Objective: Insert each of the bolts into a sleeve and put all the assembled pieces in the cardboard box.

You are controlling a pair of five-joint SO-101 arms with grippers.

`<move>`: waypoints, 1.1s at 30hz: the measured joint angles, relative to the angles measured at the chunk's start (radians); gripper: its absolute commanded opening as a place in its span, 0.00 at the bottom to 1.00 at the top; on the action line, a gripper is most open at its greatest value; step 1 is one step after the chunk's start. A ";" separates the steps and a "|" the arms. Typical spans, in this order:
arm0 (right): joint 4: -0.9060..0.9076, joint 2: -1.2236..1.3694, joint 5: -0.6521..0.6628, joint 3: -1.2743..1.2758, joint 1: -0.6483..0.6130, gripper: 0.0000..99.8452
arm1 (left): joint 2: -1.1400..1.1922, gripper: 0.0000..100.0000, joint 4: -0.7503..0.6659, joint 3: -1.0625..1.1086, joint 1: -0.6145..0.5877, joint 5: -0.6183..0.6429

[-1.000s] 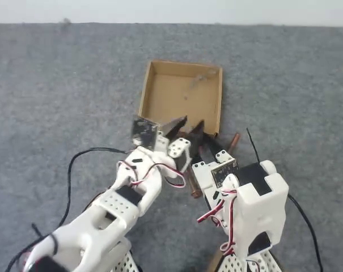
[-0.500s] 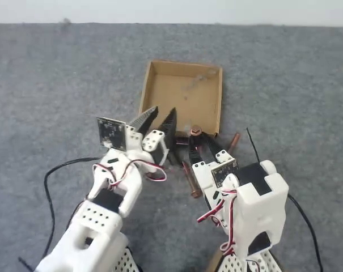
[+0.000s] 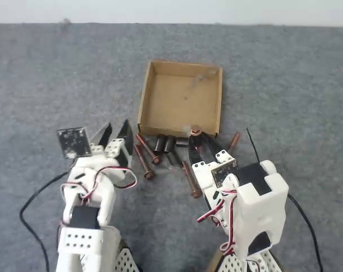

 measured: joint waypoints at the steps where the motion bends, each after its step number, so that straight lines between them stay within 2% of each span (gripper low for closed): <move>1: 0.000 0.000 0.000 0.000 0.000 0.01 | -0.037 0.14 0.000 0.031 -0.017 0.000; 4: 0.000 0.000 0.002 0.000 0.000 0.01 | -0.140 0.14 0.037 0.072 -0.069 -0.002; 10: 0.000 0.000 0.002 0.000 0.006 0.01 | -0.281 0.14 0.324 0.074 -0.123 0.000; 13: 0.000 0.000 0.002 0.000 0.006 0.01 | -0.281 0.14 0.393 0.074 -0.118 -0.003; 17: 0.000 0.000 0.002 -0.002 0.026 0.01 | -0.281 0.14 0.463 0.074 -0.124 -0.097; 22: 0.000 0.002 0.002 -0.081 0.103 0.01 | -0.281 0.01 0.477 0.074 -0.124 -0.129; 29: 0.000 0.002 0.011 -0.229 0.146 0.01 | -0.281 0.01 0.479 0.074 -0.124 -0.133; 33: 0.000 0.002 0.064 -0.296 0.146 0.01 | -0.281 0.01 0.479 0.074 -0.124 -0.133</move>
